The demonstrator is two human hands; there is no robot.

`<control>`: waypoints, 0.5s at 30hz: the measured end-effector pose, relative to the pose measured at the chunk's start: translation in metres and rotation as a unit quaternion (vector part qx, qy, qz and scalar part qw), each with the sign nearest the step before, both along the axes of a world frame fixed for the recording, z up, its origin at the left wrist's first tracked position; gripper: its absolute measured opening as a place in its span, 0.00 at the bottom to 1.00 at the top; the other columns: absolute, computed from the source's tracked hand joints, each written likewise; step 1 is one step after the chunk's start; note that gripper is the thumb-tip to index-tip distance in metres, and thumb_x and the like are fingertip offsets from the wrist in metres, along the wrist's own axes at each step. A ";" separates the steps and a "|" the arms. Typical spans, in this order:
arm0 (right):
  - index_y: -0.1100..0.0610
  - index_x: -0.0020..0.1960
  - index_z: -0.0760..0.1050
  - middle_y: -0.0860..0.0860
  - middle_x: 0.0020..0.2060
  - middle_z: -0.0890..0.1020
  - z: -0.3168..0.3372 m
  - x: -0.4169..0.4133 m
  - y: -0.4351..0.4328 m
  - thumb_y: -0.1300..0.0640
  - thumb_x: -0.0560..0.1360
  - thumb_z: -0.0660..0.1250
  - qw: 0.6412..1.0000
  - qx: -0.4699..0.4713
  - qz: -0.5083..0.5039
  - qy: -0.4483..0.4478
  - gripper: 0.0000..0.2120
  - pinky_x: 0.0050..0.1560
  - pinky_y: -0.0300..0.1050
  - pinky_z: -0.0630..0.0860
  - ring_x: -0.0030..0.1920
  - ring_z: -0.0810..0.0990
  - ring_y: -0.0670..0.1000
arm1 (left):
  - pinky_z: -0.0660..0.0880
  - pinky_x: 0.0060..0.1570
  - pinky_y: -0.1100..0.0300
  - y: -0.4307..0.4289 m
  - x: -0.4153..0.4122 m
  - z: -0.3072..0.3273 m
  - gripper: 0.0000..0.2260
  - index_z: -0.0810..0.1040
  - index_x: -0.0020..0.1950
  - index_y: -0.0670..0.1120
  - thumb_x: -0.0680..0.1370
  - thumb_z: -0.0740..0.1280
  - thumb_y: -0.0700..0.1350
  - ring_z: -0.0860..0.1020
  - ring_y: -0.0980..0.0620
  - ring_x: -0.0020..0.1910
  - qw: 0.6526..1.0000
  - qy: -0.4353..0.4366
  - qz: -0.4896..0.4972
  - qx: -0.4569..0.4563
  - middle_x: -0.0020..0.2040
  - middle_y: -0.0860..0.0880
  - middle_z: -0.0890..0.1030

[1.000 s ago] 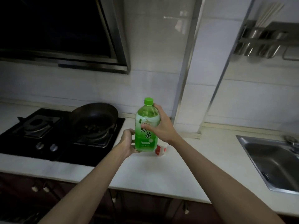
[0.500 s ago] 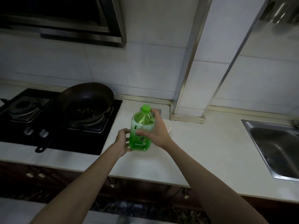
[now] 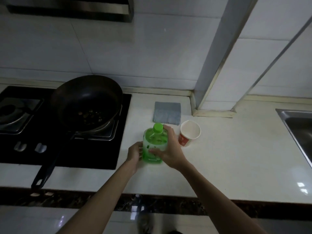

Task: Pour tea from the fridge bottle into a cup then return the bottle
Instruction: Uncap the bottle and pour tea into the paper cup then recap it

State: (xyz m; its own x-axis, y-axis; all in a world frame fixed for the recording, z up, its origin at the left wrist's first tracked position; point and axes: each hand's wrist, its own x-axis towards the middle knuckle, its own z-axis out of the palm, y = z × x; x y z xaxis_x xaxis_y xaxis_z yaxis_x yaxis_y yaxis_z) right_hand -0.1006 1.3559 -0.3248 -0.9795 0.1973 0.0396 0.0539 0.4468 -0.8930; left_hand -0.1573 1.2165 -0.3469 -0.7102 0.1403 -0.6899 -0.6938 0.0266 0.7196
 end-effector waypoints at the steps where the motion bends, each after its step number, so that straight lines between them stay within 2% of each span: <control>1: 0.48 0.69 0.61 0.48 0.61 0.69 -0.004 0.001 0.001 0.56 0.65 0.80 1.000 0.006 -0.002 -0.003 0.39 0.62 0.51 0.77 0.62 0.72 0.48 | 0.73 0.37 0.58 0.002 -0.002 -0.005 0.11 0.79 0.42 0.43 0.77 0.58 0.43 0.78 0.46 0.40 1.000 0.013 -0.007 -0.007 0.42 0.42 0.81; 3: 0.49 0.69 0.61 0.48 0.60 0.69 -0.014 0.003 0.004 0.55 0.65 0.80 1.000 0.027 -0.011 0.003 0.39 0.61 0.46 0.76 0.61 0.71 0.48 | 0.75 0.38 0.59 0.006 -0.006 -0.014 0.10 0.79 0.43 0.43 0.77 0.59 0.42 0.79 0.45 0.42 0.999 0.038 -0.019 -0.014 0.44 0.42 0.82; 7: 0.52 0.68 0.63 0.49 0.60 0.69 -0.028 0.006 0.011 0.57 0.64 0.81 0.998 0.057 -0.022 0.007 0.39 0.58 0.28 0.69 0.60 0.70 0.46 | 0.76 0.39 0.59 0.016 -0.010 -0.025 0.13 0.80 0.41 0.45 0.78 0.58 0.37 0.79 0.45 0.43 0.996 0.079 -0.044 -0.019 0.44 0.42 0.82; 11: 0.55 0.68 0.64 0.52 0.61 0.70 -0.031 0.006 0.017 0.56 0.64 0.81 0.998 0.059 -0.012 0.007 0.39 0.58 0.34 0.71 0.61 0.71 0.49 | 0.78 0.45 0.55 0.017 -0.011 -0.036 0.14 0.81 0.42 0.47 0.79 0.57 0.37 0.80 0.45 0.46 0.990 0.105 -0.085 -0.031 0.46 0.43 0.83; 15: 0.56 0.68 0.64 0.52 0.61 0.69 -0.030 0.007 0.020 0.55 0.64 0.81 0.998 0.059 0.002 -0.002 0.39 0.57 0.31 0.69 0.60 0.70 0.48 | 0.78 0.45 0.57 0.014 -0.013 -0.037 0.12 0.80 0.50 0.42 0.79 0.57 0.35 0.79 0.45 0.48 0.981 0.147 -0.119 -0.037 0.49 0.42 0.82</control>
